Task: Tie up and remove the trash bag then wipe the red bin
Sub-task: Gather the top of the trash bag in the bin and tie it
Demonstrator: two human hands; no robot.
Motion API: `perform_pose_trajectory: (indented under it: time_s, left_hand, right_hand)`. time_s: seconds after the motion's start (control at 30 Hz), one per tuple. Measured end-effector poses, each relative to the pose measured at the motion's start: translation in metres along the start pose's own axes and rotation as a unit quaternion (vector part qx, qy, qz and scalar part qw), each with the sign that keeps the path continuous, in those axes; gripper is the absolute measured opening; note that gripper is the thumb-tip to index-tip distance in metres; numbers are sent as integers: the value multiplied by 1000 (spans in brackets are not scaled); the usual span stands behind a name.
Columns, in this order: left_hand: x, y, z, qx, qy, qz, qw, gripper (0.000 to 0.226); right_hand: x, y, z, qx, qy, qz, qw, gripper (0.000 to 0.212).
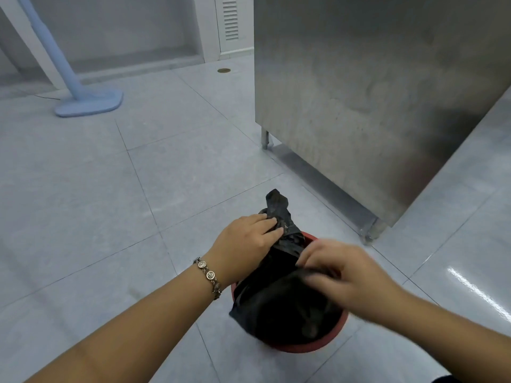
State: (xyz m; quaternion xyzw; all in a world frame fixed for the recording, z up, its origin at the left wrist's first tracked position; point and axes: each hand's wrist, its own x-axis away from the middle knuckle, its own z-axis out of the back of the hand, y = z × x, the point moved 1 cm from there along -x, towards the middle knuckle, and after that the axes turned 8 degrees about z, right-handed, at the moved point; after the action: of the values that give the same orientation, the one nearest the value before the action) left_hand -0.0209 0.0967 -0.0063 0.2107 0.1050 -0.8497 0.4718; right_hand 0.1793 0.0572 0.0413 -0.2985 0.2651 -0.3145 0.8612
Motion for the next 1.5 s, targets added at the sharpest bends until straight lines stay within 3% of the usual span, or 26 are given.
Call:
perform_pose_trajectory:
  time_s: [0.1,0.17,0.3,0.47,0.57,0.63,0.77,0.83,0.93,1.07,1.2,1.3,1.5]
  left_hand:
    - [1,0,5,20,17,6,1000,28]
    - [3,4,7,36,29,9,999,30]
    - [4,21,7,57,73,-18,996,18]
    - [15,26,6,113,128,50,984,22]
    - [15,29,5,90,130,-5,987,31]
    - [14,27,5,86,145,-8,986,32]
    - [17,18,9,78,157,17,984,42]
    - [17,19,13,71,157,15,985,47]
    - [13,24,16,73,162,18,984,52]
    - [15,24,20,81,150,29,985,52]
    - [24,16,21,67,136,26,988,48]
    - [24,16,21,64,122,29,990,47]
    - [14,21,18,128,46,47,990,27]
  right_hand:
    - [-10,18,23,-61,141,-112,982,20]
    - [-19,21,23,-47,162,-125,978,25]
    - [-50,25,2,-11,93,-122,988,24]
    - [-79,28,-3,27,30,-125,991,14]
    - [-78,33,3,50,4,-118,992,6]
    - [-64,44,13,23,10,-122,992,26]
    - [-6,78,28,-186,66,-213,957,76]
    - [17,96,21,-216,0,-234,948,109]
    - [21,98,4,-204,-144,-209,945,126]
    - [8,82,-6,-128,-174,-180,960,101]
    - [16,82,14,19,-153,-260,953,26]
    - [11,77,24,-16,-149,-292,945,22]
    - [-36,39,52,-45,115,-233,965,26]
